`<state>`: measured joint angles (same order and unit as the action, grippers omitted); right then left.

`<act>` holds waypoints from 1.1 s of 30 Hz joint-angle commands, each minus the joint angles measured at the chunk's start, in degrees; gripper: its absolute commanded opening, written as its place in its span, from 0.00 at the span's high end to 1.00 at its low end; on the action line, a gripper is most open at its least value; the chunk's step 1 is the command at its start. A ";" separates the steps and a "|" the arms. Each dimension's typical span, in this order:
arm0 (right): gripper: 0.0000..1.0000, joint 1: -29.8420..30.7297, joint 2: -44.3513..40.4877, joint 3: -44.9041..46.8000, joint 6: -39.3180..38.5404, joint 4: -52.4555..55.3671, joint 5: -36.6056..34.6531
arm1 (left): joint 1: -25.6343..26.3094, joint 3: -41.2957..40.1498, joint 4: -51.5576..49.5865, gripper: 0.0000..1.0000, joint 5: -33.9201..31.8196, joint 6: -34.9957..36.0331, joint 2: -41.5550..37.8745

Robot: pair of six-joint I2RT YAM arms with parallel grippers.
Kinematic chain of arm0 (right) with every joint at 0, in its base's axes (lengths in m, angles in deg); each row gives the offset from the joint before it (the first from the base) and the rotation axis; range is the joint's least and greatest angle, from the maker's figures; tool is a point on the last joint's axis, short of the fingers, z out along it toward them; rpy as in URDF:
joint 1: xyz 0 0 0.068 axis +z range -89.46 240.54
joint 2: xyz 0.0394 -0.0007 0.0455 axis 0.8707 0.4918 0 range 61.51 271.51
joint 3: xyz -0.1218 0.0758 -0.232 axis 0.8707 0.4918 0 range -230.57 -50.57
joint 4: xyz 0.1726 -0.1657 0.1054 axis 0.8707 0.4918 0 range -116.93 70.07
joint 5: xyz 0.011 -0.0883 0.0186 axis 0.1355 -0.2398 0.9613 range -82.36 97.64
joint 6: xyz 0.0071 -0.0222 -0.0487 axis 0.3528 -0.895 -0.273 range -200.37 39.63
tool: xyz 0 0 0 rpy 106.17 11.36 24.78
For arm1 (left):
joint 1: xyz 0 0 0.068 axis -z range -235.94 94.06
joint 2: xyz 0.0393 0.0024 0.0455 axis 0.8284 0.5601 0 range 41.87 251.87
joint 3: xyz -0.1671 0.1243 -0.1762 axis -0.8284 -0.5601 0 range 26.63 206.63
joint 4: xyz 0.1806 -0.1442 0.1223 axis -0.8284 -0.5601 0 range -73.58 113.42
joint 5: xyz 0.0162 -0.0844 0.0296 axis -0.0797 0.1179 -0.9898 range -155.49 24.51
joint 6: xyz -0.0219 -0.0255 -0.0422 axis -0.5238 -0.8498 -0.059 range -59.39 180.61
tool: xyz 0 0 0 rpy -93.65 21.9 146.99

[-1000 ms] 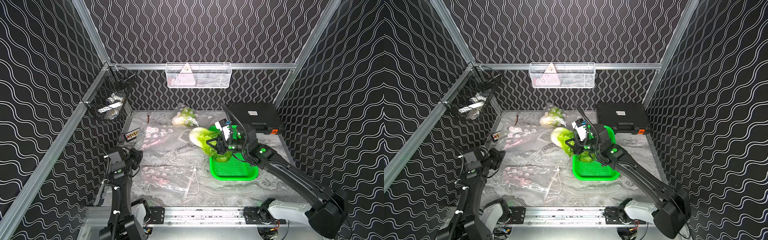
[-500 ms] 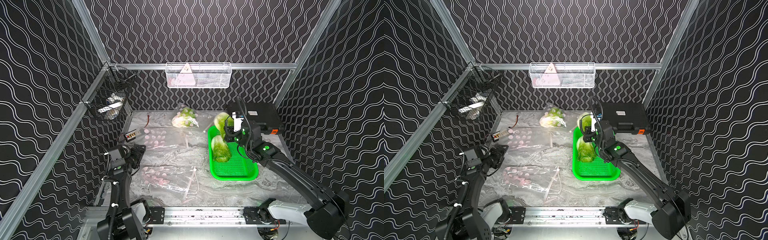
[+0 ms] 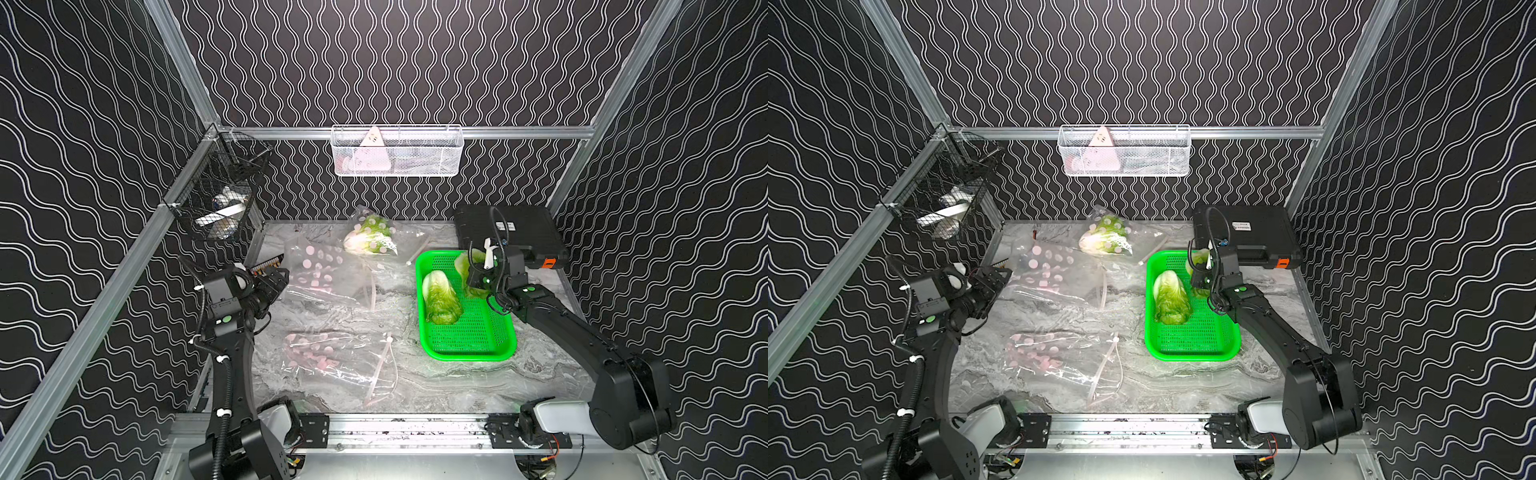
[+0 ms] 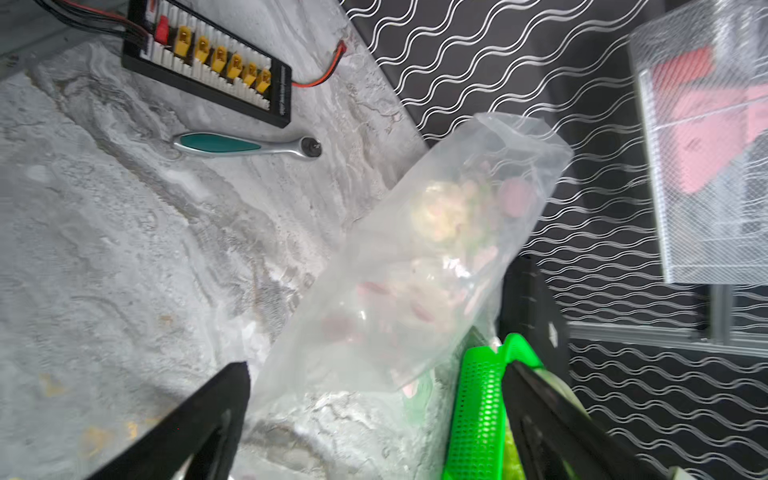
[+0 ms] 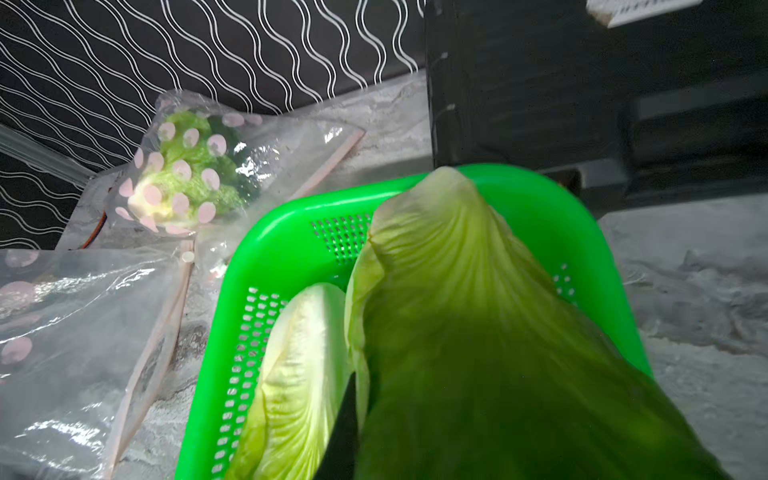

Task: Open the zip-top bag and take out the chinese cabbages
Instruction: Place the Chinese cabbage in the basket.

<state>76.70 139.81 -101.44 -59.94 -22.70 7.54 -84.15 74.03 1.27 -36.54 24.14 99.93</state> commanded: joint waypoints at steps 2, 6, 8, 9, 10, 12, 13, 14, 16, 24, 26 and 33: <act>1.00 -0.29 1.00 1.58 2.67 -6.16 4.62 | 0.43 1.75 -3.96 0.01 -3.90 5.11 -1.03; 0.98 -0.32 2.09 3.61 2.51 -7.48 3.38 | 1.00 2.52 -5.00 0.01 -5.03 5.88 -1.40; 0.91 -0.58 2.89 4.05 2.60 -7.51 3.48 | 1.05 2.57 -4.46 0.01 -4.41 5.74 -1.44; 0.86 -0.71 3.16 4.03 2.68 -6.83 3.53 | 1.06 2.15 -2.68 0.01 -2.60 5.21 -1.67; 0.78 -0.77 3.21 3.82 2.90 -5.92 3.32 | 1.11 1.58 -1.01 0.01 -1.07 4.47 -1.89; 0.64 -0.83 2.88 3.53 3.13 -3.88 3.39 | 1.37 0.21 3.98 0.01 3.32 1.52 -2.25; 0.53 -0.79 2.53 3.37 3.27 -2.97 3.52 | 1.71 -0.15 5.77 0.01 4.66 0.44 -2.15; 0.38 -0.79 2.09 3.10 3.55 -1.34 3.53 | 2.32 -0.44 7.74 0.01 5.92 -0.45 -1.96; 0.22 -0.83 1.47 1.87 3.21 2.35 5.08 | 4.21 0.41 9.61 0.01 7.45 -0.44 -1.02; 0.11 -0.78 -5.76 -1.23 3.57 15.96 6.41 | 19.33 8.74 1.95 0.01 2.26 10.93 6.50; 0.15 -0.79 -8.40 -1.71 3.33 18.42 8.01 | 22.27 9.53 1.97 0.01 0.97 11.43 8.28; 0.61 -0.79 -11.78 -6.52 2.07 15.92 10.12 | 31.16 12.43 4.96 0.05 -3.02 10.72 15.59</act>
<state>75.85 127.72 -106.44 -57.03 -4.73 16.96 -55.38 84.98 4.68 -37.20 33.54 113.33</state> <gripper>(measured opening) 0.429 0.954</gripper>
